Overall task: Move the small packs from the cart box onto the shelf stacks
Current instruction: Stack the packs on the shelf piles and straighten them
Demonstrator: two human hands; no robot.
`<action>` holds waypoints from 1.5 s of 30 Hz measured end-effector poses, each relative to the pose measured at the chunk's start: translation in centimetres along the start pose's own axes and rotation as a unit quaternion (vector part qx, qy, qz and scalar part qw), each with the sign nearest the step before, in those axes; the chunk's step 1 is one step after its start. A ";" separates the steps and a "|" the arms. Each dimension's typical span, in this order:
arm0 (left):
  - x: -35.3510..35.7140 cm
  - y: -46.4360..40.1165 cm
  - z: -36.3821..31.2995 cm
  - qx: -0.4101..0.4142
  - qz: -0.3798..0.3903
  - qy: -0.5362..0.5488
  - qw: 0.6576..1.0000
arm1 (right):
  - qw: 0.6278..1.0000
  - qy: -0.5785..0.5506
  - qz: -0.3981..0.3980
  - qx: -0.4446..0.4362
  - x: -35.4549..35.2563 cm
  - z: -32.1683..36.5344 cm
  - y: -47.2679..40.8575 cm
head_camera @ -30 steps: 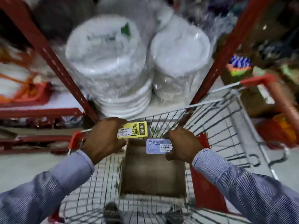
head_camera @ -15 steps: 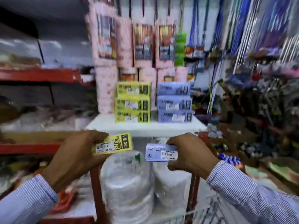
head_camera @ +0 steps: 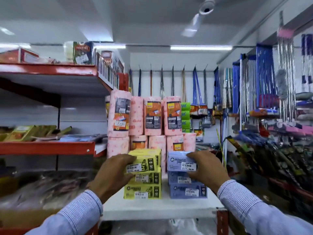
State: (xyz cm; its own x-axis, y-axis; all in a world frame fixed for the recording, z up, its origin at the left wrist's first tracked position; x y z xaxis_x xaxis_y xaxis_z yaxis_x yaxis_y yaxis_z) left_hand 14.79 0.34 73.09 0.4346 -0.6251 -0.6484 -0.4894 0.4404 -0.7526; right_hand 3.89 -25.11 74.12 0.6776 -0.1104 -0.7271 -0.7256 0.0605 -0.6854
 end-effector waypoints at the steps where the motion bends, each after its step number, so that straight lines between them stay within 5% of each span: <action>1: 0.5 -1.0 -0.1 0.008 -0.002 -0.002 1.000 | 1.000 0.003 -0.003 0.001 0.3 -0.3 -0.6; 17: 6.4 -5.0 1.8 0.027 0.045 0.014 0.999 | 1.000 -0.005 0.006 0.027 4.1 -0.8 -3.4; 26: 6.8 -3.2 4.5 0.035 0.005 0.049 0.998 | 0.987 -0.051 -0.065 -0.142 8.1 10.2 -4.4; 38: 7.5 -2.9 6.3 0.053 -0.017 0.038 0.998 | 0.989 -0.056 -0.068 -0.121 10.0 10.8 -5.0; 45: 7.3 -1.6 3.0 0.130 -0.039 -0.130 0.982 | 0.985 0.014 -0.096 -0.142 9.3 10.2 -3.5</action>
State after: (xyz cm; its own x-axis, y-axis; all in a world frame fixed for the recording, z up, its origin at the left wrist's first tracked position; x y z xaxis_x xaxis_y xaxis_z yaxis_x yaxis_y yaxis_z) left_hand 21.02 -3.01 69.16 0.6582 -0.4926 -0.5692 -0.2523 0.5681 -0.7833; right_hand 13.94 -16.25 69.34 0.8048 -0.1204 -0.5812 -0.5915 -0.2444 -0.7684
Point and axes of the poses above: each hand's wrist, its own y-axis away from the middle knuckle, its own x-axis out of the palm, z = x × y, the point moved 6 cm from there along -y, towards the middle knuckle, and after that the axes turned 3 degrees about -x, right-handed, at the moved point
